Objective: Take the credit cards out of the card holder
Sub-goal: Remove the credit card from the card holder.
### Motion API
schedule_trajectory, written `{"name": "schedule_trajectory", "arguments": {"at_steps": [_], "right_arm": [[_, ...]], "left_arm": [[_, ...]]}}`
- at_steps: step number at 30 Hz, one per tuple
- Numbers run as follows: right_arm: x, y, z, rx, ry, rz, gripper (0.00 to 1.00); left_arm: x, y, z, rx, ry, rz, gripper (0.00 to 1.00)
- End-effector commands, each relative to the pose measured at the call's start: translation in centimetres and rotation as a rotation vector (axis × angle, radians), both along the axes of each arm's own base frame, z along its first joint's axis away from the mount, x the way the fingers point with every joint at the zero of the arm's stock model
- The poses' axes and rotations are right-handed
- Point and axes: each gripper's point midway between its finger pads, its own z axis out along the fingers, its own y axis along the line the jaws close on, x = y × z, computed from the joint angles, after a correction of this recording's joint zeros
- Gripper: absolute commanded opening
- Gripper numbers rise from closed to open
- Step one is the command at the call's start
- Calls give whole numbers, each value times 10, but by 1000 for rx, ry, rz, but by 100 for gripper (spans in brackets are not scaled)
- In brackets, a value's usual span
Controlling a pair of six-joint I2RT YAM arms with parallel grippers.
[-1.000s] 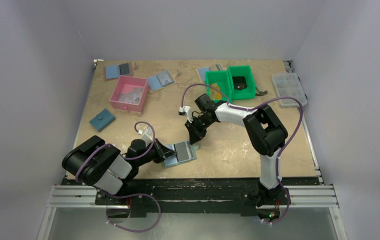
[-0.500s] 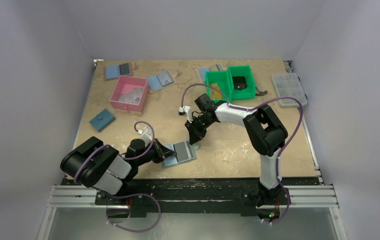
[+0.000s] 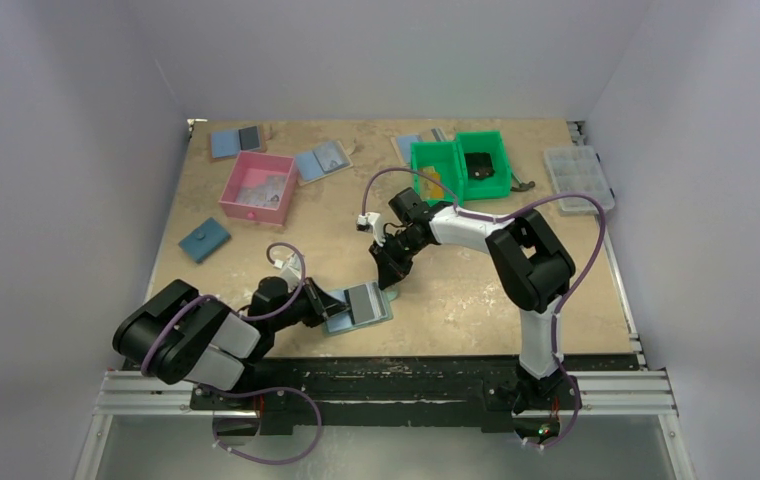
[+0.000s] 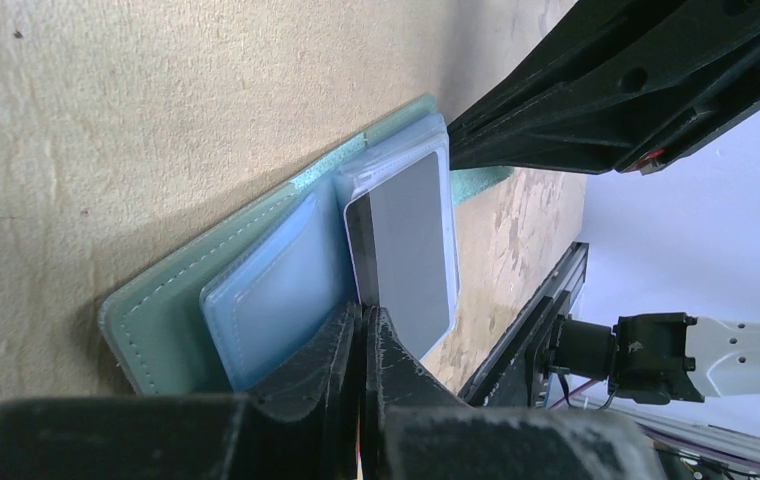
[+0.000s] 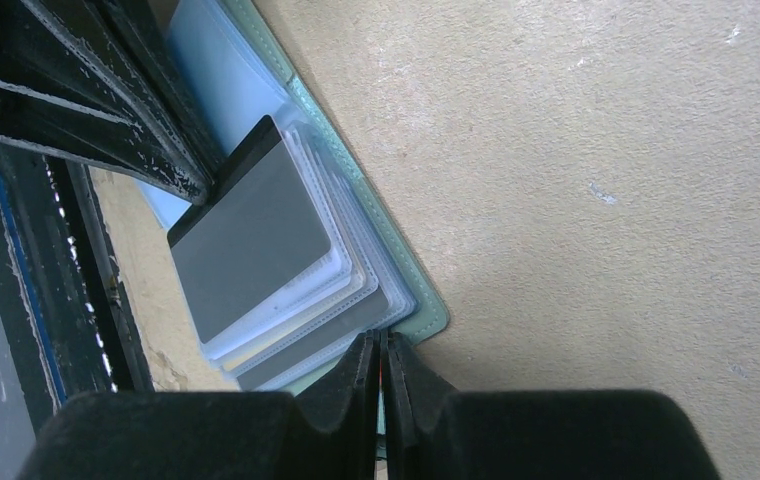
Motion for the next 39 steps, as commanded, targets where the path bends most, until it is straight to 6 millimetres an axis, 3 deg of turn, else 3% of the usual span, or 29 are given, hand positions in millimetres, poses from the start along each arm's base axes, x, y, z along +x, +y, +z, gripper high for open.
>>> {"name": "schedule_trajectory", "arguments": {"at_steps": [1,11,18,28,34,39], "right_arm": [[4,-21,-30,-128,-24,-11,13],[4,-21,-30,-126,-23,-8,13],[3,-21,-31,-126,-17,-7,13],[2,-19,-30,-122,-15,-3,13],[0,-18,-30,-117,-10,3,13],[0,-18,-31,-120,-10,6,13]], "left_arm": [[-7,6,-8,35,1,-25,1],[-4,8,-5,25,-6,-16,1],[-9,11,-8,13,16,1,28],[-9,7,-9,-49,48,24,34],[-11,3,-12,-99,77,29,31],[-12,-3,-5,-178,74,16,2]]}}
